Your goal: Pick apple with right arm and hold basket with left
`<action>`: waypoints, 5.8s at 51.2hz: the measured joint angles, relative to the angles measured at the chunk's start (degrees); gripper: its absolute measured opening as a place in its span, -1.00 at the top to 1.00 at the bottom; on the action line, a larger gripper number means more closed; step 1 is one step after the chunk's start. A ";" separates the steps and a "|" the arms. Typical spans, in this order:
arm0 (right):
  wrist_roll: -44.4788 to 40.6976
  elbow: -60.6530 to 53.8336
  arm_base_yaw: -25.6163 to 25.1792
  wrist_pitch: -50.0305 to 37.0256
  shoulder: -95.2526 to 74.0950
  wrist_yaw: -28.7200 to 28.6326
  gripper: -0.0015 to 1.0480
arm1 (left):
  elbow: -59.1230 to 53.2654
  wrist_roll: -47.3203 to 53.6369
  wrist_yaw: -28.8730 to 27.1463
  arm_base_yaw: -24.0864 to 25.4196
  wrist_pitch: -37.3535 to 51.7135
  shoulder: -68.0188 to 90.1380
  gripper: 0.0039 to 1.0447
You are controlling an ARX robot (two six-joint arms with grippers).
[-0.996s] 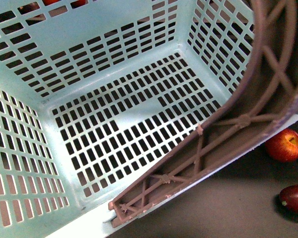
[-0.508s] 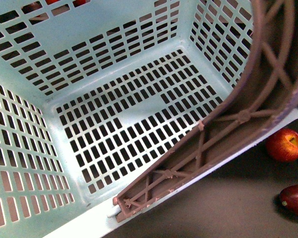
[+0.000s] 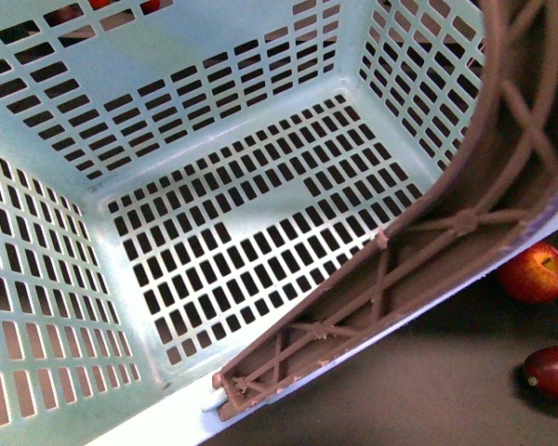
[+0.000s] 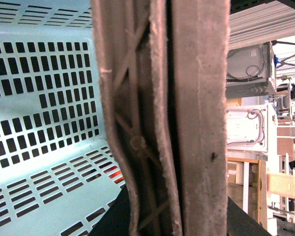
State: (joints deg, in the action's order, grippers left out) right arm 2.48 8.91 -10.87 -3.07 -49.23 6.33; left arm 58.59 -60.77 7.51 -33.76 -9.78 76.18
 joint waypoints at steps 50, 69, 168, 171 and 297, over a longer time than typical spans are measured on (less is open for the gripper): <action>-17.31 43.85 3.21 -20.87 -85.33 0.52 -0.83 | 0.00 0.09 -0.04 0.00 0.02 0.00 0.68; -16.79 52.57 2.82 -15.54 -90.73 -0.02 -0.83 | 0.00 0.07 -0.07 0.00 0.02 0.00 0.68; -7.19 30.42 22.38 -18.21 -21.84 5.51 -0.50 | 0.22 0.31 0.11 0.00 0.04 0.09 0.69; -6.71 30.40 23.58 -17.70 -21.24 5.38 -0.50 | 0.22 0.26 -0.09 0.02 0.04 0.09 0.69; -2.49 -3.17 11.10 -24.37 15.58 -6.21 0.96 | 0.22 0.15 -0.11 -0.15 0.02 0.39 0.69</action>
State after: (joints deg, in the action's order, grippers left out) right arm -0.01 5.74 0.23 -27.44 -33.65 0.12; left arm 58.81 -60.62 7.40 -33.91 -9.76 76.58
